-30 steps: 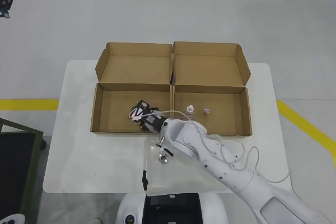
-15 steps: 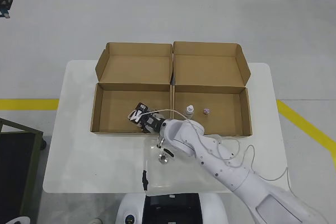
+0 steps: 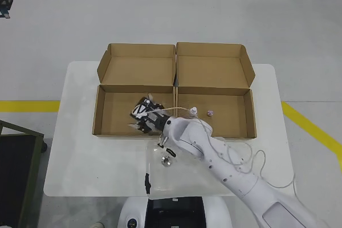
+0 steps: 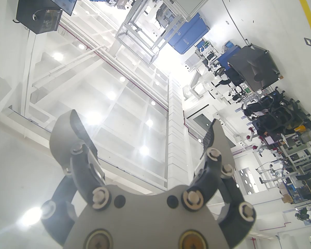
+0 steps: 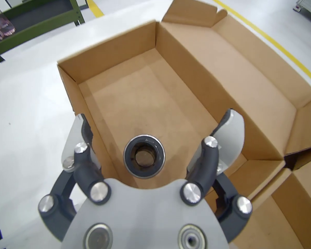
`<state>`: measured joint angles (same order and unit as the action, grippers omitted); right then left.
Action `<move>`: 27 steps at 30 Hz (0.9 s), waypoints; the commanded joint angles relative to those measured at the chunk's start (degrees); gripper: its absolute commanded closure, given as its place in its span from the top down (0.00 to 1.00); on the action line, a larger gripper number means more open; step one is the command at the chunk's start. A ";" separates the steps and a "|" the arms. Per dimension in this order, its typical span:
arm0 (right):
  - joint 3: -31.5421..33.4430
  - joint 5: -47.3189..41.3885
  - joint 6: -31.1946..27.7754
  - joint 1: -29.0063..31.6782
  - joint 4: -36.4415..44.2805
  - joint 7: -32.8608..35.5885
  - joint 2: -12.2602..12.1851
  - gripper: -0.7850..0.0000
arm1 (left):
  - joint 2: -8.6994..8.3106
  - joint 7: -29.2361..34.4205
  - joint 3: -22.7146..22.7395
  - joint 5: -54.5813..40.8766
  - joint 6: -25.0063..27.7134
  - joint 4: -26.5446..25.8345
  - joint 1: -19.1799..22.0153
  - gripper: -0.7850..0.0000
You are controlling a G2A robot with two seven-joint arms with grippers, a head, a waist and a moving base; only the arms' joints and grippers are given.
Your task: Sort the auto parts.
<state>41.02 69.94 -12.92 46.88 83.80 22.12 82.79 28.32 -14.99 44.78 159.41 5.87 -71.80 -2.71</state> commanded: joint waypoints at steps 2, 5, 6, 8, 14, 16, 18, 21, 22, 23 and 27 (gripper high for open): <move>1.90 1.04 -1.01 2.25 4.40 -0.06 -0.71 1.00 | 0.00 0.01 0.00 0.00 0.00 0.00 0.00 1.00; 4.19 2.41 -3.11 5.36 9.43 0.50 -1.74 1.00 | 0.00 0.01 0.00 0.00 0.00 0.00 0.00 1.00; 4.97 2.71 -4.14 6.58 11.05 0.64 -2.11 1.00 | 0.00 0.01 0.00 0.00 0.00 0.00 0.00 1.00; 6.56 4.13 -6.58 8.85 14.35 1.10 -2.91 1.00 | 0.00 0.01 0.00 0.00 0.00 0.00 0.00 1.00; 11.23 5.52 -17.60 16.76 22.57 3.13 -5.48 1.00 | 0.00 0.01 0.00 0.00 0.00 0.00 0.00 1.00; 13.17 4.86 -20.33 19.74 24.29 3.35 -6.27 1.00 | 0.00 0.01 0.00 0.00 0.00 0.00 0.00 1.00; 15.19 3.87 -23.56 22.56 25.68 3.87 -7.09 1.00 | 0.00 0.01 0.00 0.00 0.00 0.00 0.00 1.00; 18.06 5.00 -27.24 26.44 27.81 5.20 -8.27 1.00 | 0.00 0.01 0.00 0.00 0.00 0.00 0.00 1.00; 18.79 5.42 -28.03 27.83 28.40 5.25 -8.60 1.00 | 0.00 0.01 0.00 0.00 0.00 0.00 0.00 1.00; 19.45 5.62 -28.70 29.21 28.81 5.17 -8.91 1.00 | 0.00 0.01 0.00 0.00 0.00 0.00 0.00 1.00; 21.58 7.62 -31.14 33.05 29.32 4.46 -9.94 1.00 | 0.00 0.01 0.00 0.00 0.00 0.00 0.00 1.00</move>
<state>62.12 76.75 -43.30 79.21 113.08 26.73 73.11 28.32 -14.99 44.78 159.41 5.87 -71.80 -2.71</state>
